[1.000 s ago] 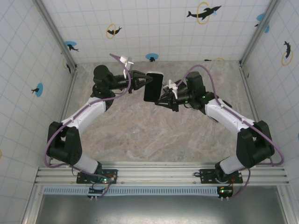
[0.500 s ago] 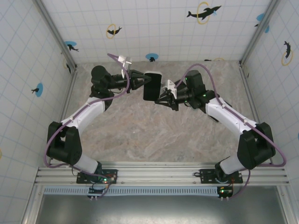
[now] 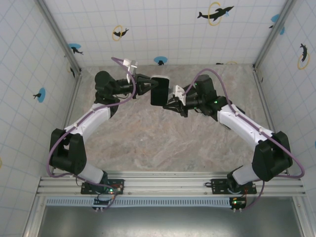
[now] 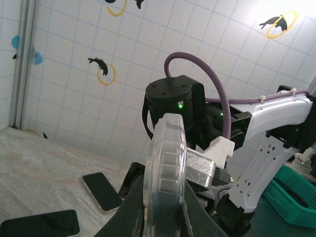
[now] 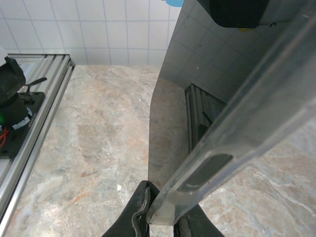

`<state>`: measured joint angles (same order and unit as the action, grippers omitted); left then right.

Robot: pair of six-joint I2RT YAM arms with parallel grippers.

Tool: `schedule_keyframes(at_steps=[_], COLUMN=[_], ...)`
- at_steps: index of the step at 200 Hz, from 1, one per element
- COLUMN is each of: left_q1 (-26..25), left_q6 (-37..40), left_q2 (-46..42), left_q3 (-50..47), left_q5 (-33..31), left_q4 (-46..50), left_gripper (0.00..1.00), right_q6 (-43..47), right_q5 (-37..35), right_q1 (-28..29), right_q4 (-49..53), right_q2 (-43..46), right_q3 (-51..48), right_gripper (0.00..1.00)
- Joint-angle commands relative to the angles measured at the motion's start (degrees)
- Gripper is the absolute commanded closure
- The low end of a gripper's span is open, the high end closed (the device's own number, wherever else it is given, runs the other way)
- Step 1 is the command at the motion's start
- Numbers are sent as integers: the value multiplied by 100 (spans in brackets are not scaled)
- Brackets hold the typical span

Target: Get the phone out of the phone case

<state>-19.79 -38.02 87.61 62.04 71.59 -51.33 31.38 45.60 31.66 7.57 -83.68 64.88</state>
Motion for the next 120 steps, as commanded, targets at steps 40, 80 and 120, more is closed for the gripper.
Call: schedule_keyframes(at_steps=[40, 80, 120], left_q1=[-157, -149, -153], left_q6=[-724, -777, -820], left_q2=[-90, -62, -57], left_q3=[-77, -112, -131], left_q5=[-491, -558, -590], left_q4=[107, 36, 8], left_gripper=[100, 100, 100], right_q6=[913, 865, 549], right_q5=[-834, -870, -830], right_q1=[411, 429, 373], right_q4=[-193, -285, -593], right_q2=[80, 97, 106], right_q3=[-2, -55, -100], right_gripper=[85, 84, 85])
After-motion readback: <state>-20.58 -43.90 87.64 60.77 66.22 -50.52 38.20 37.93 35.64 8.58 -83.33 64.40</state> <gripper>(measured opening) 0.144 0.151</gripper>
